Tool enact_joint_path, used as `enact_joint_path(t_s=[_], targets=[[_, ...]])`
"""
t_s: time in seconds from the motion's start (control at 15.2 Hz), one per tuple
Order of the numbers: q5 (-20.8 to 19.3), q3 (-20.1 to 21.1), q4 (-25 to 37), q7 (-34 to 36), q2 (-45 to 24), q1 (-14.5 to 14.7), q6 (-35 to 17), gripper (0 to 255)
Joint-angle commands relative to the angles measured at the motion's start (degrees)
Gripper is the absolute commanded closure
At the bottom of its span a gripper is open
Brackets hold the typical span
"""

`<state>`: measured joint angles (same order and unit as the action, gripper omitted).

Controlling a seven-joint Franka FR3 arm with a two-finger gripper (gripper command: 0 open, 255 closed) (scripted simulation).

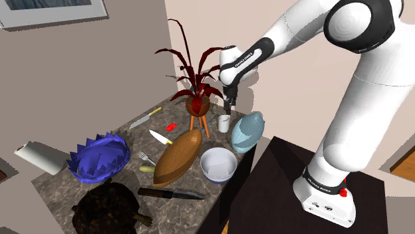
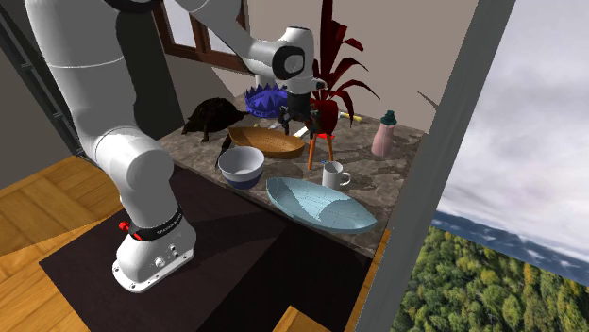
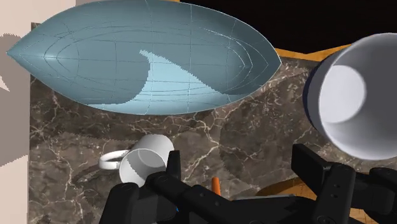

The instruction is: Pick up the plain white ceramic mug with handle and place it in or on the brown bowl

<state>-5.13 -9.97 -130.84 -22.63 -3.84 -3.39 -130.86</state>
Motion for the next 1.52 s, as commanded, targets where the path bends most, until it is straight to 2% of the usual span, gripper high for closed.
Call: enact_joint_path(t_s=[0.0, 0.46, 0.86, 1.45], targets=[[0.6, -0.3, 2.7, -1.8, -4.7, -0.5, -1.5, 0], [2.7, 0.3, 14.2, -6.8, -21.1, -2.8, -4.6, 0], [3.5, 1.3, 27.0, -9.9, -35.2, -5.0, -4.4, 0], [3.8, 1.6, 27.3, -10.1, -39.4, -5.7, -8.4, 0]])
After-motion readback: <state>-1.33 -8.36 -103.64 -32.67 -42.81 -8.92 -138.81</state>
